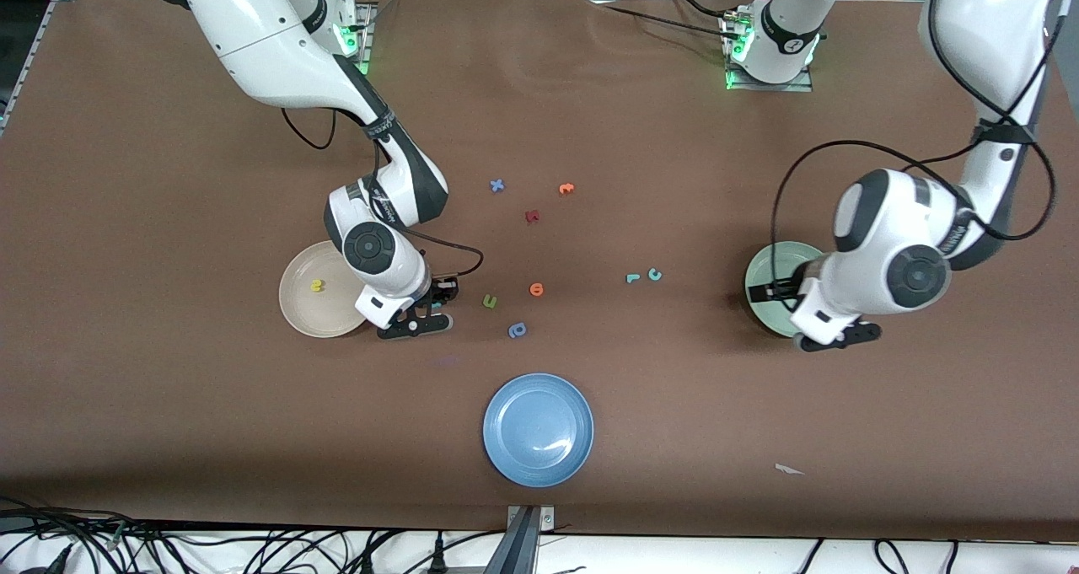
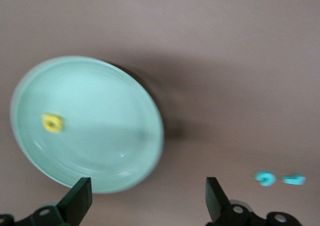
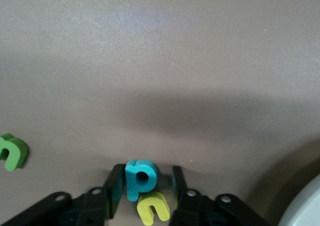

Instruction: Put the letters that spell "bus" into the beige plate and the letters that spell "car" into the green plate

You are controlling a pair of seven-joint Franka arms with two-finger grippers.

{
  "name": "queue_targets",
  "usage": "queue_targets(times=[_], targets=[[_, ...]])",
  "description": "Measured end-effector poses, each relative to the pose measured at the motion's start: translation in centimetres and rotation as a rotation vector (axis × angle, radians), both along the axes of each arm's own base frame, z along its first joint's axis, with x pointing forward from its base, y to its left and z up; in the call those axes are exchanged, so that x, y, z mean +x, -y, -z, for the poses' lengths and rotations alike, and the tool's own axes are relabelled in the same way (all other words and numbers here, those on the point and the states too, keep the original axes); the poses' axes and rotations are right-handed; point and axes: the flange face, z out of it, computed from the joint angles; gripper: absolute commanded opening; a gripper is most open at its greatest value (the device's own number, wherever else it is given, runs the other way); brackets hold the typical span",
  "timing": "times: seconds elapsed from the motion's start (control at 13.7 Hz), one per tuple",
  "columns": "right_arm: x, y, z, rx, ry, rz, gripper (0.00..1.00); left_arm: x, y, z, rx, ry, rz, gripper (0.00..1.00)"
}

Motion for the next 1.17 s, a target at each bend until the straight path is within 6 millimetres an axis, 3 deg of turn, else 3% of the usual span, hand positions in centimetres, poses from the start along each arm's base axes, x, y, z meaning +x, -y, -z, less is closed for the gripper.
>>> queue_targets(times=[0.15, 0.29, 0.44, 0.66, 0.88, 1.02, 1.17], targets=[[0.1, -0.1, -0.4, 0.003, 0.006, -0.001, 0.15, -1.0, 4.7, 0.5, 0.008, 0.003, -0.054, 0.97], [0.3, -0.1, -0.4, 0.007, 0.015, 0.001, 0.15, -2.2, 9.3, 2.3, 0.004, 0.027, -0.083, 0.9], [1.7, 1.2, -1.8, 0.013, 0.043, 0.026, 0.15, -3.0, 12.4, 4.4, -0.009, 0.036, -0.087, 0.82], [4.8, 7.9, -5.9, 0.003, 0.05, 0.044, 0.16, -3.4, 13.4, 6.6, -0.022, 0.042, -0.083, 0.77], [5.7, 15.2, -8.9, -0.028, -0.035, 0.021, 0.16, -4.0, 13.3, 8.7, -0.007, 0.064, -0.062, 0.67], [5.1, 18.9, -8.5, -0.044, -0.134, 0.005, 0.16, -4.5, 13.9, 9.7, 0.008, 0.063, -0.052, 0.63], [3.7, 20.8, -6.6, -0.051, -0.222, -0.015, 0.16, -5.1, 14.9, 10.2, 0.012, 0.055, -0.045, 0.63]])
